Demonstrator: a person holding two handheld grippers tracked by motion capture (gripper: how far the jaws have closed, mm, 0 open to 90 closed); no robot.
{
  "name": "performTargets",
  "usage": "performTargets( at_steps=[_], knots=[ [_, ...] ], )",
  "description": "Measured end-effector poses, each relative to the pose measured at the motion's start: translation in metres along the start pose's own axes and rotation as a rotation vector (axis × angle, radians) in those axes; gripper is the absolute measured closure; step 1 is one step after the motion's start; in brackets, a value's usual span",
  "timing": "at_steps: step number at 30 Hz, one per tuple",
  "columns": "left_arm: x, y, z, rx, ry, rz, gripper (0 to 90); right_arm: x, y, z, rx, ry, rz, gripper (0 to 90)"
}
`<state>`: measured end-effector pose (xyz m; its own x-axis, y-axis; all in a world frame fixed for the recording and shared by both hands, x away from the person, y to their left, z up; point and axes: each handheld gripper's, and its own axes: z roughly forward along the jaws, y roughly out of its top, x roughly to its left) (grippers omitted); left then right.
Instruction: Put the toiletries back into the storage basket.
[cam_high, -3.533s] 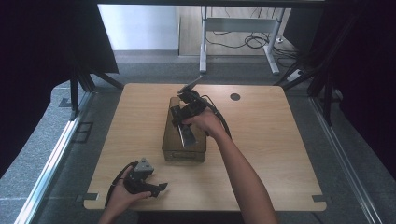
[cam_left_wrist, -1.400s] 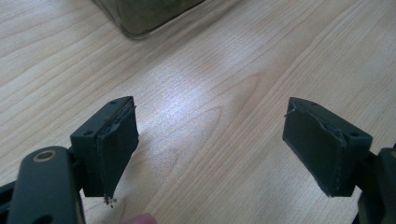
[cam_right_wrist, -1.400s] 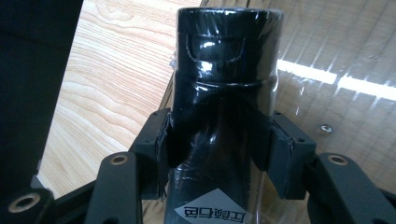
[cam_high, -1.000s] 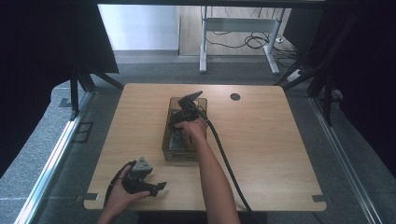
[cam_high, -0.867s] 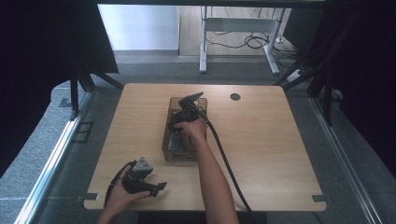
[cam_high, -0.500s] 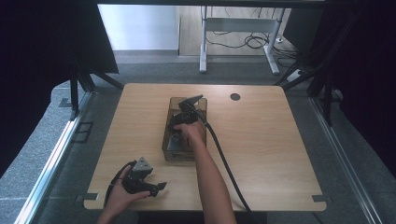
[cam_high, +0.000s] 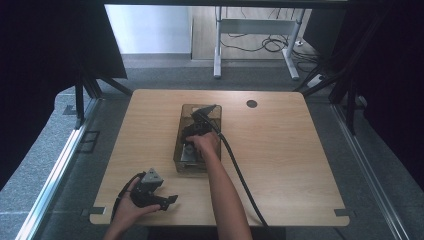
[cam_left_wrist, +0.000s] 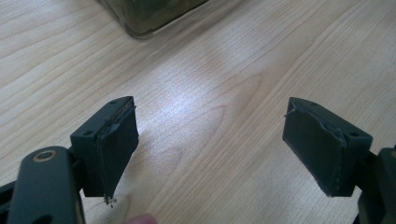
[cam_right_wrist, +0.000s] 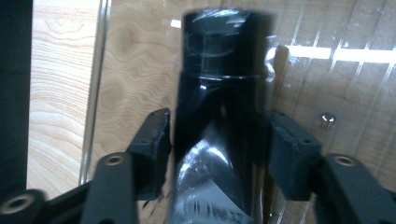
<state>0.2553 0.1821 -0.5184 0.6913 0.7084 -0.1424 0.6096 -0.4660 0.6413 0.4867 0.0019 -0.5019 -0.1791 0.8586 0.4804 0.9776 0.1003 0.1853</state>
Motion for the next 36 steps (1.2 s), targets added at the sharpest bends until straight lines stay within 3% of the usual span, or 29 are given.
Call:
performTargets(
  at_steps=[4,6,13,21,25,26,31,32,36],
  knots=[
    [0.0,0.0,0.0,0.001,-0.002,0.0,18.4,0.003,0.0,-0.004,-0.006,0.006,0.006,37.7],
    [0.0,0.0,0.001,0.001,0.0,0.004,18.4,0.006,0.0,-0.009,-0.02,-0.031,-0.005,37.5],
    [-0.002,0.0,0.002,0.002,-0.002,0.002,18.4,0.01,-0.002,-0.028,-0.042,-0.072,-0.079,37.6],
    [-0.003,0.001,0.001,-0.001,0.003,0.012,18.4,0.007,-0.008,-0.036,-0.057,-0.043,-0.128,38.1],
    [-0.003,0.002,0.001,0.002,0.004,0.011,18.4,0.007,-0.012,-0.038,-0.064,-0.031,-0.175,38.0],
    [-0.003,0.001,0.002,0.002,0.003,0.01,18.4,0.008,-0.014,-0.038,-0.062,-0.021,-0.208,38.0],
    [-0.003,0.001,0.001,-0.004,0.005,0.008,18.4,0.007,-0.018,-0.04,-0.065,-0.036,-0.263,38.0],
    [-0.002,0.0,0.0,-0.003,0.008,0.01,18.4,0.008,-0.021,-0.043,-0.076,-0.052,-0.298,38.1],
    [-0.001,-0.001,-0.001,-0.006,0.012,0.003,18.4,0.007,-0.028,-0.052,-0.092,-0.034,-0.348,39.8]
  ],
)
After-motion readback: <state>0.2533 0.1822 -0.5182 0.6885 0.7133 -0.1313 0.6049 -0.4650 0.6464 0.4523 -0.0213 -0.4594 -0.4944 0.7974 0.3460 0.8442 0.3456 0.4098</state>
